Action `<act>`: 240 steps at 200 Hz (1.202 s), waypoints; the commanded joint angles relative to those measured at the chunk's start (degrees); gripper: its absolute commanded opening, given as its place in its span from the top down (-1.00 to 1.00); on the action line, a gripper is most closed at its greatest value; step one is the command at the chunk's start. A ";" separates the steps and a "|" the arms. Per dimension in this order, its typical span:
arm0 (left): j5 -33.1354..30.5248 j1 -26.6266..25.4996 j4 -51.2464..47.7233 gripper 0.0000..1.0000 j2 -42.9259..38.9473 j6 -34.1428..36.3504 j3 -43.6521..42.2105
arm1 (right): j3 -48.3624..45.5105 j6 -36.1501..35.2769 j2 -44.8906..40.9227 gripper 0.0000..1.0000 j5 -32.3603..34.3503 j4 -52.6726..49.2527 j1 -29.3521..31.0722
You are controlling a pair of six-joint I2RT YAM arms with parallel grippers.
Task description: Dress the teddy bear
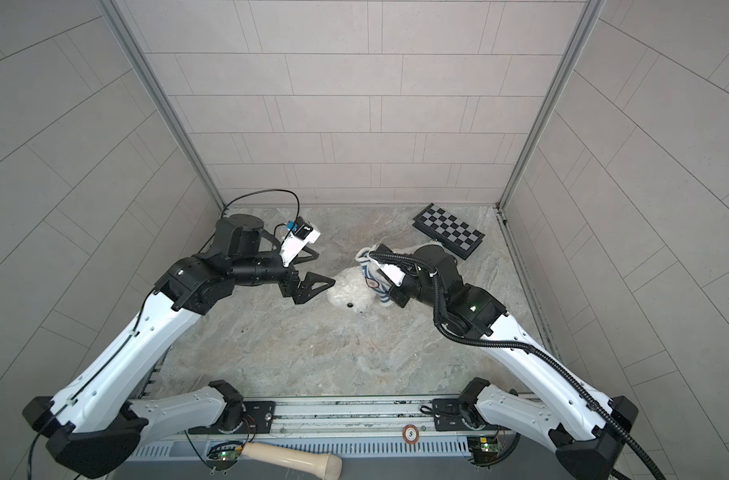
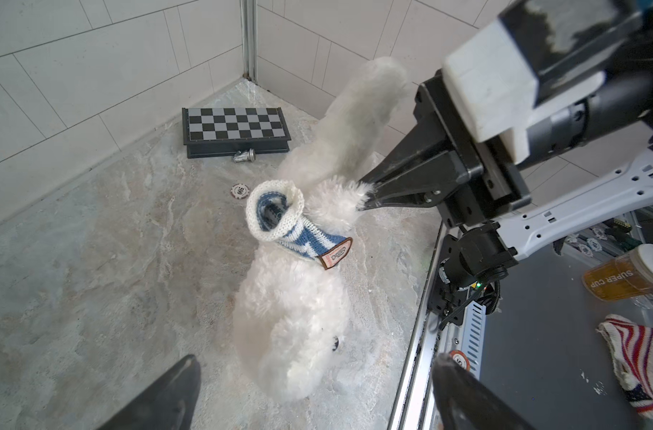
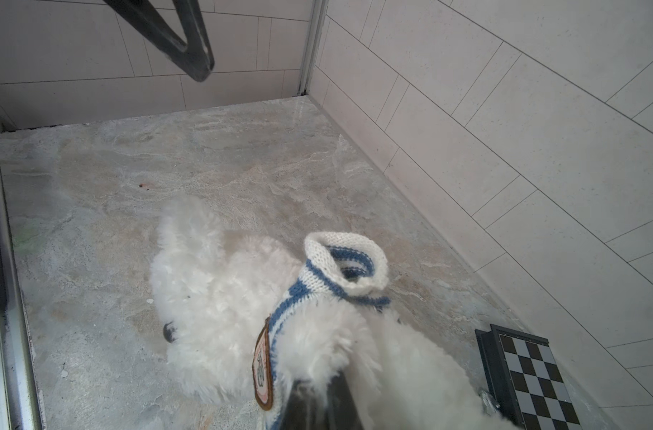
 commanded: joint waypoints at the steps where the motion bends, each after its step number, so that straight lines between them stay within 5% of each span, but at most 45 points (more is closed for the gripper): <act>1: -4.91 -2.75 -1.89 -1.00 2.35 1.32 2.41 | 1.06 -1.23 -1.30 1.00 0.21 2.42 0.31; 66: -12.69 -5.40 -3.93 -0.93 9.61 2.01 3.46 | 0.69 -1.36 -1.95 1.00 -1.52 3.55 0.72; 88: -12.16 -5.43 -4.32 -0.89 10.87 2.72 3.44 | 0.30 -1.08 -2.35 1.00 -1.78 4.16 0.83; 119: -9.98 -5.44 -4.43 -0.45 11.33 3.71 1.68 | 0.19 -0.72 -2.23 1.00 -1.61 4.54 0.86; 163: -7.42 -5.44 -1.25 -0.51 11.93 3.41 -2.29 | 0.05 -0.37 -1.75 1.00 -1.18 5.04 0.84; 199: -8.38 -5.42 2.97 0.13 13.55 2.71 -5.53 | -1.22 0.34 -1.03 1.00 -1.69 6.05 0.89; 231: -10.26 -5.43 7.68 0.97 13.37 2.81 -8.29 | -2.03 1.46 -0.31 1.00 -2.50 6.35 0.85; 240: -10.95 -5.44 9.92 1.00 12.10 2.50 -9.95 | -2.35 2.06 -0.32 1.00 -2.49 6.39 0.84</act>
